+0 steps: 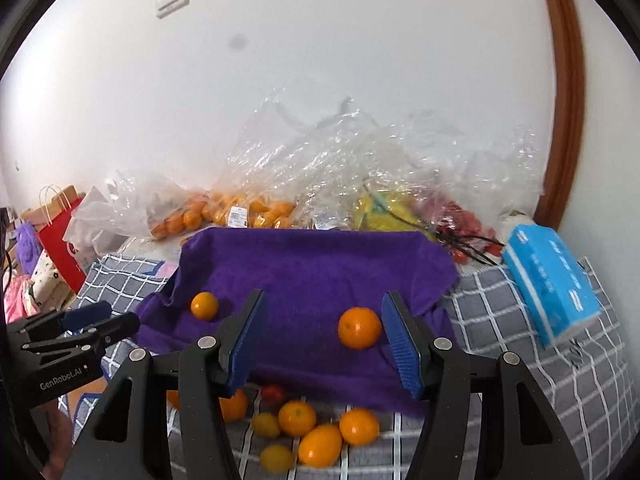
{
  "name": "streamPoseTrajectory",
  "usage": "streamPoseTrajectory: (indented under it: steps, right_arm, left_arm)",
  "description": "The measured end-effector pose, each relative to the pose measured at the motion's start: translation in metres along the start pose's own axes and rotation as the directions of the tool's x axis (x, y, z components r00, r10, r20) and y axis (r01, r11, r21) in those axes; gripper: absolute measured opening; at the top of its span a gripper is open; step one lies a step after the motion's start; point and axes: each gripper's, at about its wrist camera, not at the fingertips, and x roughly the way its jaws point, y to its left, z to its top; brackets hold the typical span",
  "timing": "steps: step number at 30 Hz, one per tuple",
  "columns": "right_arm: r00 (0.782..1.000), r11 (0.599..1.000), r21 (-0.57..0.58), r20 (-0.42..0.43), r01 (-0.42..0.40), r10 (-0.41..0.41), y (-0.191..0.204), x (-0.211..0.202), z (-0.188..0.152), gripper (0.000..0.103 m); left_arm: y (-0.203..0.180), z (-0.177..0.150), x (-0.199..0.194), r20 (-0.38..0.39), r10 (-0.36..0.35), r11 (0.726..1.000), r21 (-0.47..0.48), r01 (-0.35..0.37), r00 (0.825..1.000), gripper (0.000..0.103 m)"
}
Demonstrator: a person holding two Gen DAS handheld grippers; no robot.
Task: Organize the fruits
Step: 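Withdraw both open tools from the towel back toward the fruit row, then grasp another orange with the right tool while the left tool approaches a large mandarin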
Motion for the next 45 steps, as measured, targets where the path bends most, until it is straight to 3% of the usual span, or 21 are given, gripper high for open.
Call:
streamPoseTrajectory:
  steps: [4, 10, 21, 27, 34, 41, 45]
  right_arm:
    - [0.999, 1.000, 0.015, -0.035, -0.001, 0.001, -0.001, -0.016, -0.012, 0.060]
    - [1.000, 1.000, 0.028, -0.011, 0.012, -0.011, -0.005, -0.049, -0.025, 0.060]
    - [0.999, 0.998, 0.052, -0.002, 0.039, -0.039, -0.011, -0.079, -0.040, 0.060]
    - [0.998, 0.997, 0.046, 0.006, 0.055, -0.056, -0.013, -0.085, -0.048, 0.060]
    - [0.998, 0.995, 0.066, -0.016, 0.070, -0.069, -0.020, -0.080, -0.061, 0.060]
    - [0.993, 0.994, 0.088, -0.105, 0.065, -0.056, -0.028, -0.054, -0.089, 0.060]
    - [0.988, 0.994, 0.091, -0.146, 0.063, -0.049, -0.028, -0.039, -0.101, 0.050]
  left_arm:
    - [-0.003, -0.012, -0.015, 0.026, -0.026, 1.000, 0.009, 0.026, 0.999, 0.050]
    - [-0.007, -0.021, -0.035, 0.021, -0.035, 0.998, 0.047, 0.034, 0.999, 0.050]
    - [0.011, -0.039, -0.060, 0.076, -0.043, 0.999, -0.018, 0.045, 0.996, 0.050]
    - [0.016, -0.044, -0.060, 0.067, -0.053, 0.998, -0.029, 0.055, 0.996, 0.050]
    - [0.027, -0.050, -0.049, 0.025, -0.049, 0.998, -0.048, 0.050, 0.998, 0.050]
    - [0.046, -0.057, -0.035, -0.020, -0.033, 0.996, -0.083, 0.032, 0.999, 0.051]
    - [0.053, -0.062, -0.023, -0.055, -0.029, 0.995, -0.093, 0.024, 0.998, 0.052]
